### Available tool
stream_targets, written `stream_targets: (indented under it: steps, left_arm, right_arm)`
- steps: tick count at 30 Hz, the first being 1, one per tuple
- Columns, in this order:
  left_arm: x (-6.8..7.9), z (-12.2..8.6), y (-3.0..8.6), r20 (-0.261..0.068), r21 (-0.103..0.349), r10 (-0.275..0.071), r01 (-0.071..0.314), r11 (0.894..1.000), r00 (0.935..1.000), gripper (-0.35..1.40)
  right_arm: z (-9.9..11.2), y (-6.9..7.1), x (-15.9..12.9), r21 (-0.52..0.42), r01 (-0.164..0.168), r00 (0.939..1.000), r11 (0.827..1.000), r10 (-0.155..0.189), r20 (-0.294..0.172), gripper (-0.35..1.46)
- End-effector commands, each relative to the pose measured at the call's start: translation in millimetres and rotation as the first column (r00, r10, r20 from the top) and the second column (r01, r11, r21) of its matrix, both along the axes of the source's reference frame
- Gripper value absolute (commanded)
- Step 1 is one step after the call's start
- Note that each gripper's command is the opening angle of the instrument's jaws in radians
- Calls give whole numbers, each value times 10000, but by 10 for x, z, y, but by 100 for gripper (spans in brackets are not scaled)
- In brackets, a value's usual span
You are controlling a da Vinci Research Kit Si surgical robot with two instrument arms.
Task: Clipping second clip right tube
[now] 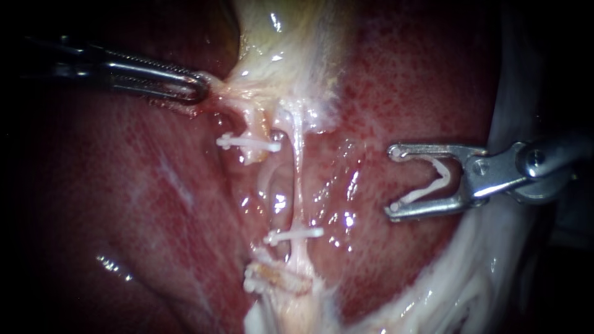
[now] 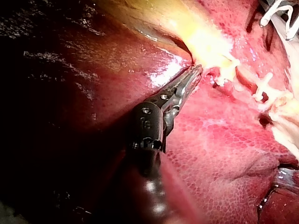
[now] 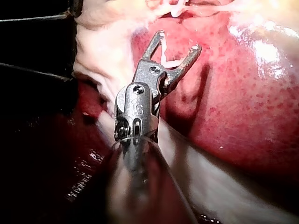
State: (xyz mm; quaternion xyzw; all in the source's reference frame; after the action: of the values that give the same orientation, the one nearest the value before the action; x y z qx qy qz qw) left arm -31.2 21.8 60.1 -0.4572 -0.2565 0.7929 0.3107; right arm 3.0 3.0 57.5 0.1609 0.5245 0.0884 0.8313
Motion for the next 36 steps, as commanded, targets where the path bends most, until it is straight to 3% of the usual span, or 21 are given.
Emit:
stream_targets:
  steps: [1, 9, 13, 17, 23, 31, 36]
  left_arm:
    - [4, -6, 4, 40, 55, 35, -36, 10000, 10000, -35]
    - [37, -43, 26, -133, -29, -343, 343, 9994, 9993, -35]
    - [38, -45, 27, -133, -35, -396, 396, 9992, 9991, -35]
    - [35, -43, 26, -144, -46, -411, 410, 9991, 9991, -35]
    - [35, -44, 26, -146, -46, -414, 413, 9991, 9990, -35]
    - [35, -45, 25, -151, -46, -421, 420, 9991, 9990, -35]
    - [35, -45, 25, -151, -46, -420, 420, 9991, 9990, -35]
  right_arm:
    - [0, 0, 0, -4, -5, 10000, 10000, 5, 2, 50]
    - [0, 0, 2, 66, 118, 9999, 9999, -117, -96, 50]
    - [-1, 1, 12, 197, 353, 9990, 9992, -347, -289, 50]
    - [3, 0, 32, 1259, 332, 9989, 9915, -286, -382, 50]
    - [23, -9, 70, 2939, 377, 9986, 9551, -471, 249, 50]
    - [51, -12, 117, 4440, 229, 9997, 8957, -246, -19, 50]
    - [64, -11, 135, 5096, 306, 9993, 8598, -148, -351, 50]
